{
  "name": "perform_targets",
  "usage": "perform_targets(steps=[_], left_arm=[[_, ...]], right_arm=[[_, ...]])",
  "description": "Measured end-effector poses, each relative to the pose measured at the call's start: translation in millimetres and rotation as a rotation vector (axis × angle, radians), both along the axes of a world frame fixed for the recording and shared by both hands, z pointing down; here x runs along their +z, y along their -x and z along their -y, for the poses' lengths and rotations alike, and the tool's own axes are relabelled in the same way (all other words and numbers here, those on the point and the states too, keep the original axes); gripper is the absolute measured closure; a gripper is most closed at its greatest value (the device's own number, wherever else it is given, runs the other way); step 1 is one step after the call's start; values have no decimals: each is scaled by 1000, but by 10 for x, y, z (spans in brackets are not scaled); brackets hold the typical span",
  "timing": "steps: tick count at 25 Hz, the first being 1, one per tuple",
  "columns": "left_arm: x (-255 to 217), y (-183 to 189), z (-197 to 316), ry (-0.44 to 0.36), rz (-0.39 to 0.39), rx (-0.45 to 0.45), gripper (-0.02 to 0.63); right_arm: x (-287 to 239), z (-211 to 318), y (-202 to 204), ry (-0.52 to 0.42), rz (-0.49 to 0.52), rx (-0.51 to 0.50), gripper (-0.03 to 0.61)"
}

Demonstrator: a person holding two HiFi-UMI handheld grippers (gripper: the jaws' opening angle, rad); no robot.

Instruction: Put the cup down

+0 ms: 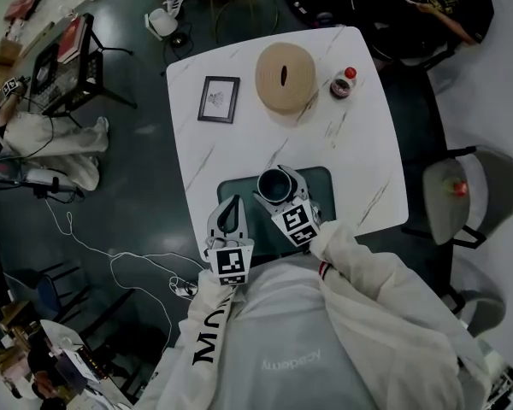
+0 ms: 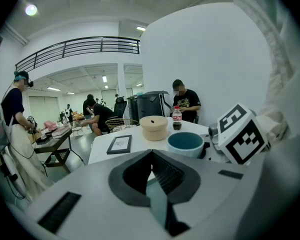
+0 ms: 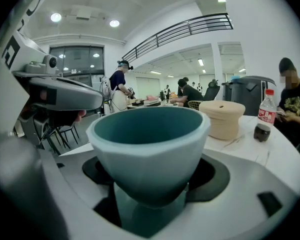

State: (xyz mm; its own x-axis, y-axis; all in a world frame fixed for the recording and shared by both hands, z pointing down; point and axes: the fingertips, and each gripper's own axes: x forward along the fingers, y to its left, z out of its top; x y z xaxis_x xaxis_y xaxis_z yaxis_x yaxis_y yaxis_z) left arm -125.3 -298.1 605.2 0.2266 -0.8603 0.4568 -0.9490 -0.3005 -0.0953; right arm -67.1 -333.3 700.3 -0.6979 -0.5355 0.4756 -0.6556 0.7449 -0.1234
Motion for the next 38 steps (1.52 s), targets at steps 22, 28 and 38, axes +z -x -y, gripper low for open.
perform_targets(steps=[22, 28, 38], left_arm=[[-28, -82, -137, 6, 7, -4, 603], [-73, -59, -159, 0, 12, -12, 603], [-59, -75, -251, 10, -4, -7, 603]], right_arm=[[112, -42, 61, -14, -2, -31, 195], [105, -34, 65, -5, -1, -20, 195], [111, -37, 58, -7, -2, -22, 192]])
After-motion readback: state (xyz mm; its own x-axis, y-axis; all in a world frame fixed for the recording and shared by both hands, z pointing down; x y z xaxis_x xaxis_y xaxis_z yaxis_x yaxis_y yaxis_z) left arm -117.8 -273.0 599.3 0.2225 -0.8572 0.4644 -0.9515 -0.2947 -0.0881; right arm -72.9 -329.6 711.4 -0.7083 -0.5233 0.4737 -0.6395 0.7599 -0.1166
